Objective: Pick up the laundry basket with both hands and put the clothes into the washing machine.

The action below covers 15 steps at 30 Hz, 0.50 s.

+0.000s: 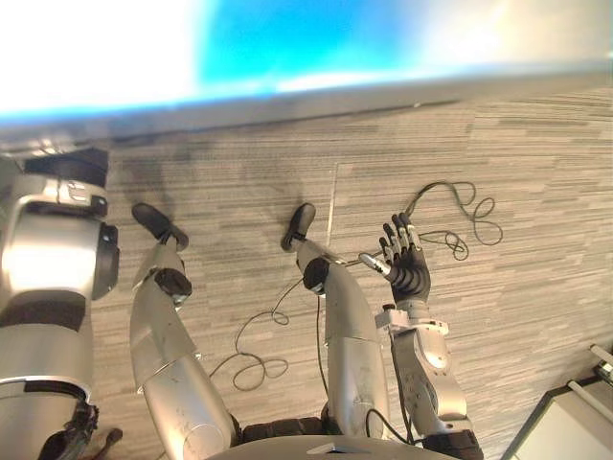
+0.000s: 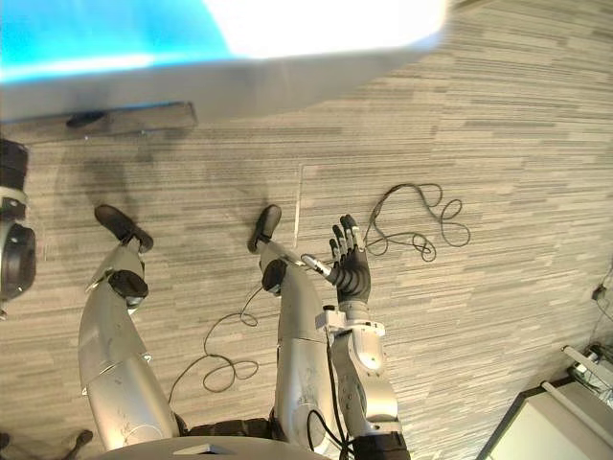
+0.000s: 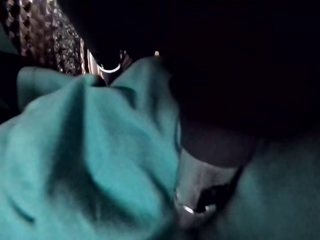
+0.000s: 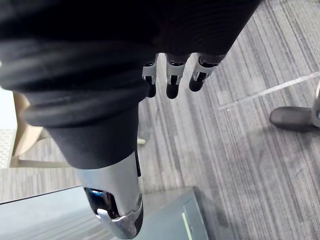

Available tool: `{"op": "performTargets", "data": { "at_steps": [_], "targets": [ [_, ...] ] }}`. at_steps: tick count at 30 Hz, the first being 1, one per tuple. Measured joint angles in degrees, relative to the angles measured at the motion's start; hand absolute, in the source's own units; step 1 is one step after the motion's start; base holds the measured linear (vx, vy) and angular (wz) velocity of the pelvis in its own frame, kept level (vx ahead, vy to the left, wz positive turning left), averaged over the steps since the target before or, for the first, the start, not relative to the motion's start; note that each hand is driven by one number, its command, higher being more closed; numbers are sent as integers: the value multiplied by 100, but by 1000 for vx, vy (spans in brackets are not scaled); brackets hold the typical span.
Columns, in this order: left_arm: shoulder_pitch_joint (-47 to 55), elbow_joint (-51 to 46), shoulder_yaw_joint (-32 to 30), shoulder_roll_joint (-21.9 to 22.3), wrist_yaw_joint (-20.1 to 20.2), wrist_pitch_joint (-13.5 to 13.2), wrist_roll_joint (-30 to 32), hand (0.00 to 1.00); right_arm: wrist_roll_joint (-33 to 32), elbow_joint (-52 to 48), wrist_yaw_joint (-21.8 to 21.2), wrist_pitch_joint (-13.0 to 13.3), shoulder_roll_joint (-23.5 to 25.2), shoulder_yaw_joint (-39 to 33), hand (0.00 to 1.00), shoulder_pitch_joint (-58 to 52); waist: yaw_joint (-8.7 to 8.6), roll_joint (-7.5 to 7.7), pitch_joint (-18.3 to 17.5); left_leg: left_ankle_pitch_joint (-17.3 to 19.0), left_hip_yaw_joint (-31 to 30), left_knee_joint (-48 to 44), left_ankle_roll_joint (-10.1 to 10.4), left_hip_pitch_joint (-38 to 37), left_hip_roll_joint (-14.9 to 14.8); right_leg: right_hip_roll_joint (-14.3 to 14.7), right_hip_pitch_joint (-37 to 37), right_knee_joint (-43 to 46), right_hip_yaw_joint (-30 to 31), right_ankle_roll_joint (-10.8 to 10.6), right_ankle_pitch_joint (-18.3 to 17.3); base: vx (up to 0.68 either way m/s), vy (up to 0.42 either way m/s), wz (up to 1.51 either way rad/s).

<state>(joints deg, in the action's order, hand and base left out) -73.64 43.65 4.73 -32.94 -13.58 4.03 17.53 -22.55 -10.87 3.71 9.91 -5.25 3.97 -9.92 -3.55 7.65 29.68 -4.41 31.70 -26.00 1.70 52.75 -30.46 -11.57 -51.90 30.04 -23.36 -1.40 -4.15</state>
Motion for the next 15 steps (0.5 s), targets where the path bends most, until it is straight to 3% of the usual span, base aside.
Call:
{"op": "performTargets", "data": {
  "at_steps": [4, 10, 15],
  "targets": [
    [1013, -20, -1185, 273, 319, 239, 139, 0, 41, 15, -196, -127, 14, 42, 0, -360, 4, 2, -1, 19, 211, 70, 23, -458, 26, 45, 437, -308, 21, 12, 105, 55, 42, -8],
    [2835, -255, -3176, 639, 612, 201, -818, 0, 278, 55, -246, -371, 11, 37, 0, -410, 31, -1, -3, 56, 303, 99, 71, -960, -14, 129, 904, -507, 44, 10, 111, 33, -8, -9],
    [4252, -263, -3735, 1471, 771, 200, -1242, 0, 623, 110, -361, -473, -7, -47, 0, -517, 139, -32, -26, 246, 295, -40, 125, -1308, -52, 129, 1249, -467, 68, -26, 66, 4, -1, -1]
  ]
}}
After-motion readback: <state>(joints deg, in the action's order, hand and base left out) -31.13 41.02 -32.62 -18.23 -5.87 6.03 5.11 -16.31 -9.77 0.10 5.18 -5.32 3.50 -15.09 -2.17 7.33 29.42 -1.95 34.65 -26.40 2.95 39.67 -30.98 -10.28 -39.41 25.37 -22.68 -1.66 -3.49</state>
